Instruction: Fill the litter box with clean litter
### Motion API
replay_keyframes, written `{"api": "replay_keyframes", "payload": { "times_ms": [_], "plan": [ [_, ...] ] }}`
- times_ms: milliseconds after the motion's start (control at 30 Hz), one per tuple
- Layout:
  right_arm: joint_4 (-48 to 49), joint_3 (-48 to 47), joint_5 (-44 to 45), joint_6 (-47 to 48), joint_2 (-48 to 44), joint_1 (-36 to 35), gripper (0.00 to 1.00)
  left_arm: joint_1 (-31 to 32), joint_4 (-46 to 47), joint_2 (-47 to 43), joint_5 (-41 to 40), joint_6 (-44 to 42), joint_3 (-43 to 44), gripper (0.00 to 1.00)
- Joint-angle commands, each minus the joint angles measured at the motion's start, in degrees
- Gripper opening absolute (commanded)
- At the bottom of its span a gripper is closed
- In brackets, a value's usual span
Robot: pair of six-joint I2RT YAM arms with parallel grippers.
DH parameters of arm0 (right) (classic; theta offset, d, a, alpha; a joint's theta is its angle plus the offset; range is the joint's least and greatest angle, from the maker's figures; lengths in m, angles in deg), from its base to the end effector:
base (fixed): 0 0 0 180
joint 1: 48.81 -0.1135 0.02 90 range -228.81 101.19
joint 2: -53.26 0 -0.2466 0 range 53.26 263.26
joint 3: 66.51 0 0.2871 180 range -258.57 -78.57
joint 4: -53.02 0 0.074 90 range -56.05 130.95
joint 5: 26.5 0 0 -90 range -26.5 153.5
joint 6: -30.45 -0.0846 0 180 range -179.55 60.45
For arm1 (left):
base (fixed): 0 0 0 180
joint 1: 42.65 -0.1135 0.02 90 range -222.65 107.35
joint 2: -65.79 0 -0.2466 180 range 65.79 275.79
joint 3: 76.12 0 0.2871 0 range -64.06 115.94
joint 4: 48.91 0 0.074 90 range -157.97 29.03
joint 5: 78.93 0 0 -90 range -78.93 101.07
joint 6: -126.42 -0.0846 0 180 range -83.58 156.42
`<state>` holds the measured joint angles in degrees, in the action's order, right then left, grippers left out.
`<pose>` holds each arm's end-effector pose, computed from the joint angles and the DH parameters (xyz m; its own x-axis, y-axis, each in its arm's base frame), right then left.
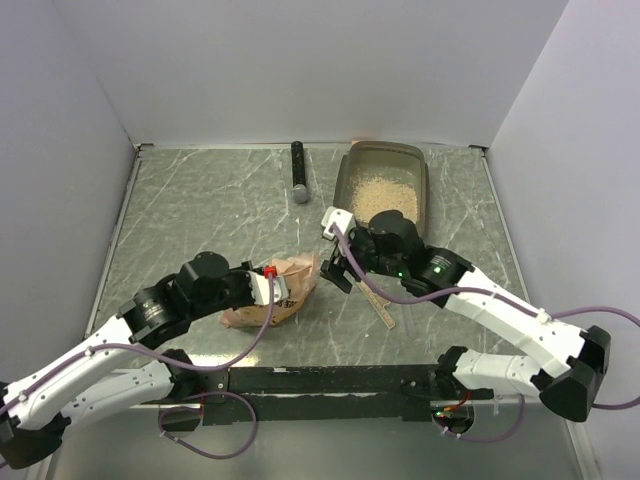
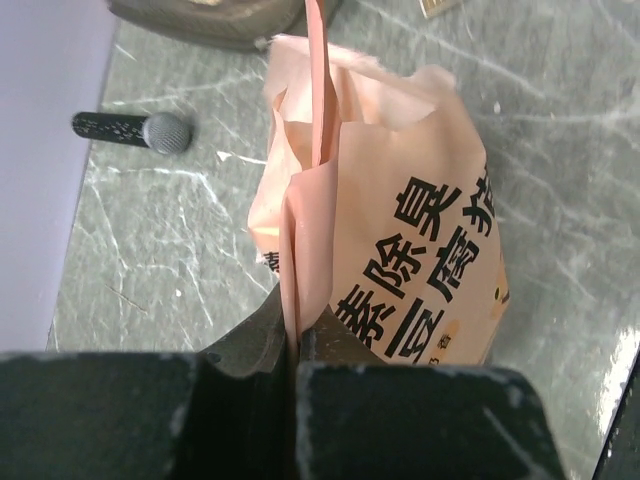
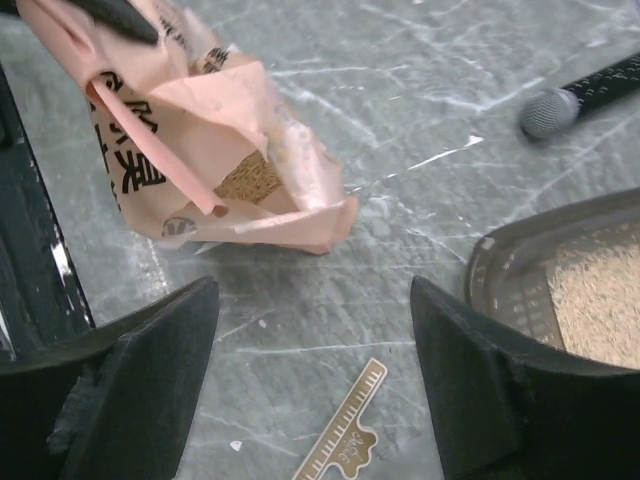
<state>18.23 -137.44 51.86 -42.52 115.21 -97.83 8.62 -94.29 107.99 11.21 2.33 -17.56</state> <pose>0.2028 0.2594 0.3077 -0.0216 -0.4622 -0.8865 -0.9045 0.3868 -0.1797 0.1572 -0.1963 0.2831 0.1866 0.6631 -0.7248 0.8173 0.3046 0.4891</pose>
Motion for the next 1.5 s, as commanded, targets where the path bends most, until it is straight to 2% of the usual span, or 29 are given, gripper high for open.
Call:
{"api": "replay_keyframes", "payload": {
  "times_ms": [0, 33, 167, 233, 267, 400, 433, 567, 733, 800, 833, 900, 1000, 1067, 1100, 1200, 1267, 1400, 1467],
  "plan": [
    [0.4, -3.52, -5.58, 2.82, 2.38, 0.5, 0.74, 0.15, 3.26, -4.39, 0.21, 4.29, -2.29, 0.01],
    [-0.21, -5.1, -6.11, 3.17, 3.86, 0.59, 0.7, 0.24, 3.18, -5.97, 0.12, 4.55, -2.38, 0.01],
    [-3.38, -9.24, -3.5, 3.27, 6.86, 0.59, 0.43, 0.24, 2.56, -9.67, 1.87, 5.26, -3.08, 0.01],
    [-4.0, -9.51, -0.59, 2.13, 6.6, 0.67, 0.43, 0.24, 2.38, -11.07, 2.49, 5.96, -3.43, 0.01],
    [-4.09, -9.25, 3.77, 1.34, 6.17, 0.76, 0.43, 0.24, 2.38, -11.43, 3.02, 6.22, -3.96, 0.01],
    [-4.87, -5.65, 16.0, -9.53, 1.95, 3.73, 0.45, 0.33, 3.26, -12.05, 3.37, 7.8, -5.72, 0.01],
    [-5.31, -3.03, 16.9, -12.0, -0.93, 4.79, 0.48, 0.33, 3.35, -12.05, 3.55, 8.07, -6.15, 0.01],
    [-8.38, 4.63, 16.83, -26.76, -7.63, 10.51, 0.47, 0.33, 4.93, -12.66, 4.25, 8.25, -8.79, 0.01],
    [-16.46, 9.82, 14.98, -39.35, -7.56, 13.33, 0.38, 0.33, 8.27, -14.51, 4.95, 7.63, -10.73, 0.01],
    [-18.5, 11.4, 15.85, -43.9, -7.72, 13.33, 0.47, 0.33, 8.62, -15.03, 5.04, 7.11, -11.25, 0.01],
    [-18.76, 13.32, 16.55, -45.06, -8.51, 13.5, 0.57, 0.24, 8.71, -15.21, 4.7, 6.84, -11.43, 0.01],
    [-20.33, 15.01, 19.19, -48.65, -9.56, 13.42, 0.58, 0.33, 9.15, -15.47, 4.08, 6.84, -11.78, 0.01],
    [-22.01, 17.38, 18.58, -52.18, -9.4, 13.42, 0.6, 0.33, 10.29, -16.0, 2.76, 7.63, -11.52, 0.01],
    [-22.8, 18.88, 18.5, -54.38, -8.61, 13.42, 0.61, 0.33, 10.99, -16.44, 0.05, 9.12, -10.65, 0.06],
    [-23.42, 19.84, 18.67, -55.0, -7.65, 13.42, 0.62, 0.33, 10.82, -16.53, 0.12, 9.91, -10.03, 0.16],
    [-23.6, 21.68, 19.63, -56.76, -6.59, 13.42, 0.62, 0.33, 9.42, -16.27, -1.46, 9.92, -7.57, 0.29],
    [-23.51, 22.39, 20.42, -57.64, -6.23, 13.42, 0.62, 0.33, 8.71, -15.66, -1.81, 10.44, -5.2, 0.32],
    [-23.34, 23.54, 22.18, -58.43, -4.04, 13.42, 0.62, 0.24, 7.31, -12.41, -3.91, 14.21, 0.07, 0.55],
    [-22.64, 23.63, 22.19, -58.52, -3.16, 13.42, 0.63, 0.33, 6.69, -11.7, -4.19, 14.84, 2.8, 0.58]
  ]
}}
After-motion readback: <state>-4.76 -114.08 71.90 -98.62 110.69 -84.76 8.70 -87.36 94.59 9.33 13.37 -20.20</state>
